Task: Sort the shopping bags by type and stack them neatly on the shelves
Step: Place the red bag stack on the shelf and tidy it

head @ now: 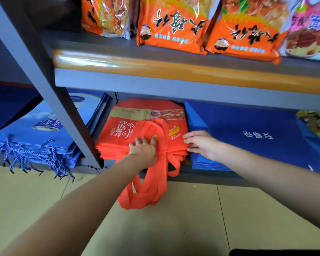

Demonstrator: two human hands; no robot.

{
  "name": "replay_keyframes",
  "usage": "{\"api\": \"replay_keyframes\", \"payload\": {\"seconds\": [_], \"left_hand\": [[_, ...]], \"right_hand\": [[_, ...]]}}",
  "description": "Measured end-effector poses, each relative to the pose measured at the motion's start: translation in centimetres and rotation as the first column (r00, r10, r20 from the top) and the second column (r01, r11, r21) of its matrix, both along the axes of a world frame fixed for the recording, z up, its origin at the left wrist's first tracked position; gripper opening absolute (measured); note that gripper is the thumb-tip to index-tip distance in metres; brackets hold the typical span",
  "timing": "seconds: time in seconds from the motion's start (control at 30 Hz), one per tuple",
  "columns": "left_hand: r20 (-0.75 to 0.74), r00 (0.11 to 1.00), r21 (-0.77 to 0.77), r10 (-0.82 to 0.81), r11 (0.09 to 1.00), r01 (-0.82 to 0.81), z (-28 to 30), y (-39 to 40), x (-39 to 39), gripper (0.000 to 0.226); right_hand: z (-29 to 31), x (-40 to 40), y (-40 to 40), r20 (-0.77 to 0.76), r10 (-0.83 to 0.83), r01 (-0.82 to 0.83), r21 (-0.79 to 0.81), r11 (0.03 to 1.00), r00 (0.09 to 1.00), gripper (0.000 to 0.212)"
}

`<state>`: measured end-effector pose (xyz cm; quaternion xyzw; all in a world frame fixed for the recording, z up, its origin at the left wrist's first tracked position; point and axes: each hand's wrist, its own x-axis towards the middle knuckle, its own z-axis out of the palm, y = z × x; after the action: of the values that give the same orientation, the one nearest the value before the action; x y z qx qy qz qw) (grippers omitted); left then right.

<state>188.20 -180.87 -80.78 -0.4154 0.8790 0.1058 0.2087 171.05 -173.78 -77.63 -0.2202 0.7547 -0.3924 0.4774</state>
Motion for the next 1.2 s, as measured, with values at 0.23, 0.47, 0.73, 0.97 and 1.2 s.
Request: {"api": "replay_keyframes", "payload": {"seconds": [0.23, 0.47, 0.73, 0.97, 1.2], "left_hand": [[-0.128, 0.99, 0.062, 0.05, 0.997, -0.042, 1.6, 3.1, 0.9, 0.08], [-0.592, 0.778, 0.028, 0.21, 0.97, -0.241, 4.4, 5.4, 2.3, 0.044], [-0.34, 0.871, 0.715, 0.355, 0.699, -0.006, 12.2, 6.1, 8.5, 0.015], [-0.523, 0.814, 0.748, 0.253, 0.595, 0.295, 20.2, 6.6, 13.0, 0.048], [-0.558, 0.715, 0.823, 0.422, 0.39, 0.412, 22.2, 7.6, 12.1, 0.062]], "right_hand": [[3.5, 0.7, 2.4, -0.267, 0.163, -0.168, 0.005, 0.986, 0.95, 0.027], [8.5, 1.0, 5.6, 0.048, 0.089, -0.073, -0.275, 0.959, 0.995, 0.028], [9.4, 1.1, 9.3, -0.872, 0.452, -0.565, 0.281, 0.776, 0.188, 0.032], [17.5, 3.2, 9.7, -0.846, 0.397, -0.753, -0.007, 0.658, 0.355, 0.007], [22.3, 5.5, 9.1, -0.933, 0.354, -0.743, 0.195, 0.64, 0.06, 0.023]]}}
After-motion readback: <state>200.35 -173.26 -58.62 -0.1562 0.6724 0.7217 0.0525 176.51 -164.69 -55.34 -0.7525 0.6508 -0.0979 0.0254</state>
